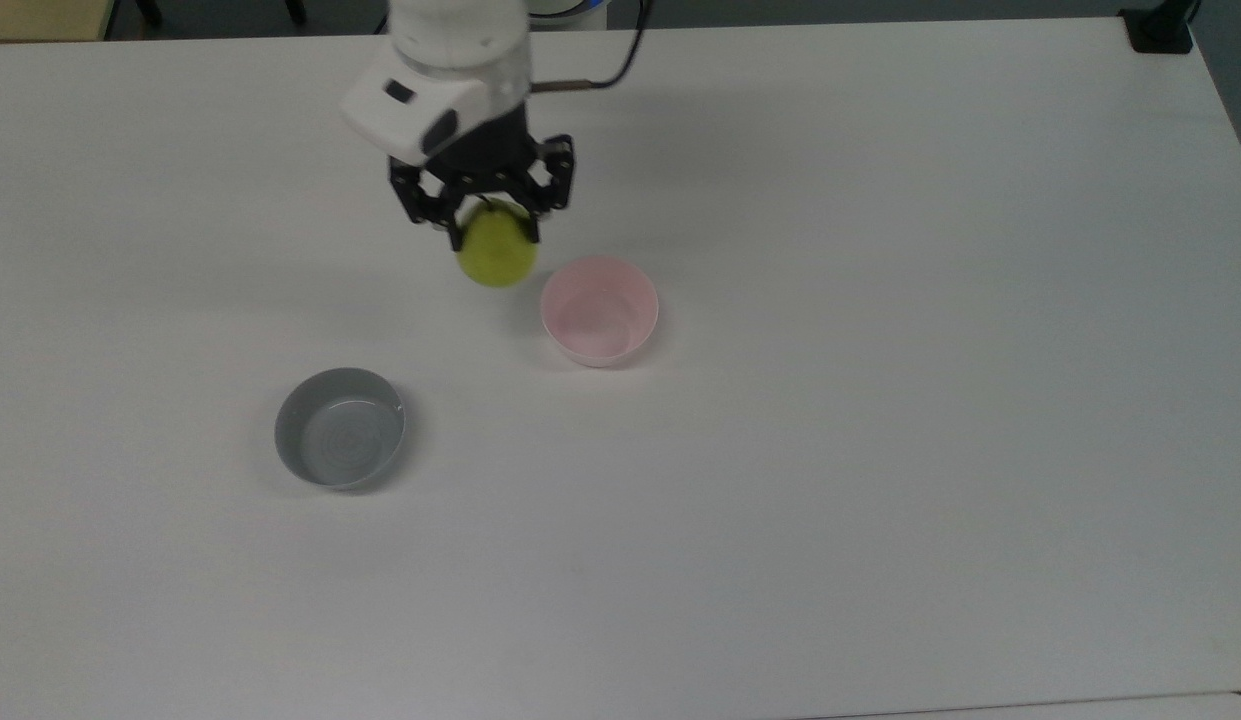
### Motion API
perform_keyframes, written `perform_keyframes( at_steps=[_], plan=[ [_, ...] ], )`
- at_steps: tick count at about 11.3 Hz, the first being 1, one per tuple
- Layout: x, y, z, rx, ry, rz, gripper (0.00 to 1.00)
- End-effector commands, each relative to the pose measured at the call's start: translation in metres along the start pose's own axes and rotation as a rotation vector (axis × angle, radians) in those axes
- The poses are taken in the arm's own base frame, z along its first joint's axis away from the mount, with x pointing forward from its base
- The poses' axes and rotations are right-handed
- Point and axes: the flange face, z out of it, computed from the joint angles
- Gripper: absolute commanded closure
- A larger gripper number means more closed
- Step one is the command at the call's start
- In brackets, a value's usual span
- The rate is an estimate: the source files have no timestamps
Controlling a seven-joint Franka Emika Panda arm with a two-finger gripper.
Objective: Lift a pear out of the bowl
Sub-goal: 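Lift the pear out of the bowl and carry it away from both bowls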
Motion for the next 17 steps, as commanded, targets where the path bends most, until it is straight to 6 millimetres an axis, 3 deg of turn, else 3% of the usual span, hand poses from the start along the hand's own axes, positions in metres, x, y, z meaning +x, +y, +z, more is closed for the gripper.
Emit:
perform_keyframes(
  at_steps=[1,4,7,11,13,15,17],
  plan=[
    [-0.031,0.066,-0.027,-0.002,-0.022,-0.026,0.87],
    [-0.056,0.142,-0.032,-0.019,-0.016,-0.02,0.87],
    [-0.073,0.184,-0.024,-0.032,-0.033,-0.038,0.87],
    [-0.078,0.237,0.04,-0.086,-0.045,-0.066,0.87],
    [-0.082,0.252,0.071,-0.083,-0.059,-0.057,0.86],
    [-0.086,0.267,0.094,-0.088,-0.059,-0.04,0.87],
    [-0.091,0.274,0.103,-0.087,-0.064,-0.033,0.86]
  ],
)
